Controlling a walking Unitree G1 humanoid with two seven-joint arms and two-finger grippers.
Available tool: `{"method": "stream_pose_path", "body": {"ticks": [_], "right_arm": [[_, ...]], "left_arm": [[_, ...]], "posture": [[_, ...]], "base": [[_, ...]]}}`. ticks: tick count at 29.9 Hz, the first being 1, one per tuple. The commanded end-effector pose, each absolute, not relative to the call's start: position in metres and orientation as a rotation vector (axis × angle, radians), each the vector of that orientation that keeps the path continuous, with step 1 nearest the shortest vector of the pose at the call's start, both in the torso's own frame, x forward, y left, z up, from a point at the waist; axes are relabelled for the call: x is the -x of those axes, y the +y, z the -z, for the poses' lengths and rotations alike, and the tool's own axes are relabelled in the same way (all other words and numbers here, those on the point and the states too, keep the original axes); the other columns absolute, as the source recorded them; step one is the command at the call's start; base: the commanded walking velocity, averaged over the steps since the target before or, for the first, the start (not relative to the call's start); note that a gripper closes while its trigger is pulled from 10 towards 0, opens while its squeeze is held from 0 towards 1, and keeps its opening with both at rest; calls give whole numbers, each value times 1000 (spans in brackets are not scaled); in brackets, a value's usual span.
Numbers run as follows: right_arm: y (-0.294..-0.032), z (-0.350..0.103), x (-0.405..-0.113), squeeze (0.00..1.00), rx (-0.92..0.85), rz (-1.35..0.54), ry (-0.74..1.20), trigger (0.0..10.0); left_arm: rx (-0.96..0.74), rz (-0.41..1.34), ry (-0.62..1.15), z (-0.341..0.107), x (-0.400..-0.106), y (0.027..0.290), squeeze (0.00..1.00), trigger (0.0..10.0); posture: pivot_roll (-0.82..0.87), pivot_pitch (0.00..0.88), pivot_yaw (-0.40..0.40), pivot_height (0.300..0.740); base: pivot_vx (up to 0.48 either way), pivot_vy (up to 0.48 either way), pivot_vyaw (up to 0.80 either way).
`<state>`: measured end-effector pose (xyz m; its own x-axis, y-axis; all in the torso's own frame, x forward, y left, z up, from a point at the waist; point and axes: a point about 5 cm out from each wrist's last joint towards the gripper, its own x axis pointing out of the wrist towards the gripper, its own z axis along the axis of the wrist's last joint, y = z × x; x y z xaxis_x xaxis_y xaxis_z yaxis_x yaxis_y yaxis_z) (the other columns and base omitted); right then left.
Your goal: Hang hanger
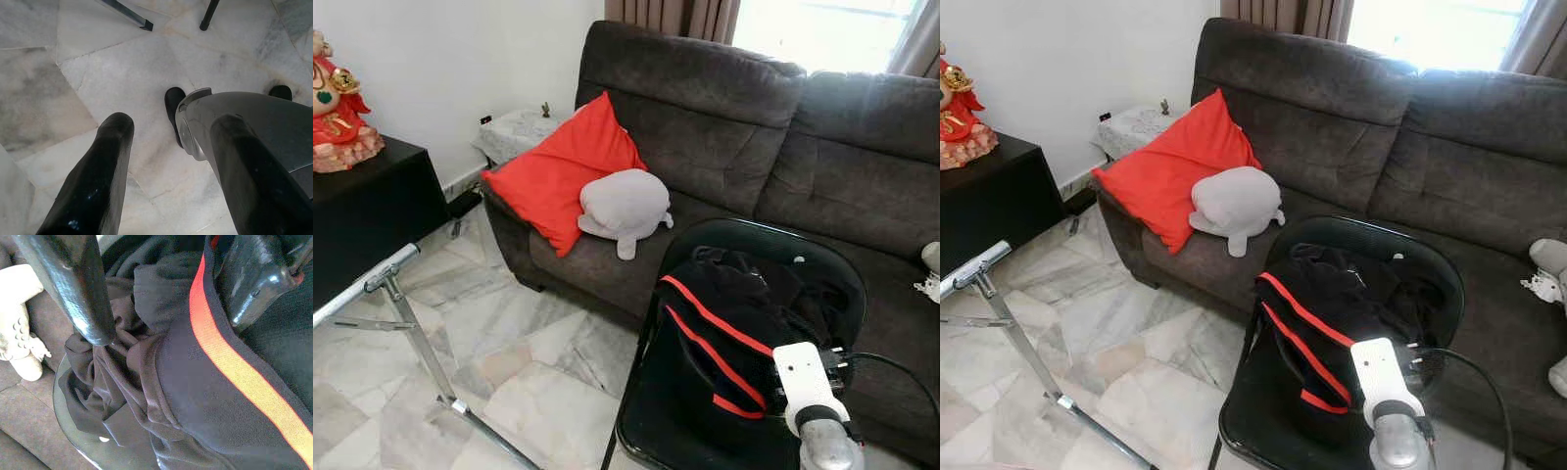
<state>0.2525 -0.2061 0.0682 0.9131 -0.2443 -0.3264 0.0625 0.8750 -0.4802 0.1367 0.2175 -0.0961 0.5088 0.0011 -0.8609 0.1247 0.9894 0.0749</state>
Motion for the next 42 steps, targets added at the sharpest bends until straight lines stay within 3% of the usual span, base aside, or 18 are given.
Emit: {"method": "stream_pose_path", "body": {"ticks": [1,8,18,29,38,42], "right_arm": [[-204,-77,-260,0,459,173,320,10000],[-210,-85,-267,0,464,232,267,10000],[-210,-64,-276,0,483,206,387,10000],[-206,-81,-298,0,465,206,269,10000],[-206,-65,-300,0,479,189,369,10000],[-206,-72,-306,0,460,205,316,10000]], "left_arm": [[-139,89,1052,97,-134,217,0,10000],[-140,90,1052,97,-134,217,0,10000],[-138,92,1053,97,-134,217,0,10000],[-140,94,1052,97,-135,217,0,10000],[-139,97,1054,97,-134,217,0,10000],[-139,98,1054,97,-134,217,0,10000]], "posture": [[1,6,-15,740],[2,6,-13,740],[9,4,-9,740],[12,3,-5,740],[16,3,-3,740],[18,1,-2,740]], "base": [[0,0,0],[0,0,0],[0,0,0],[0,0,0],[0,0,0],[0,0,0]]}}
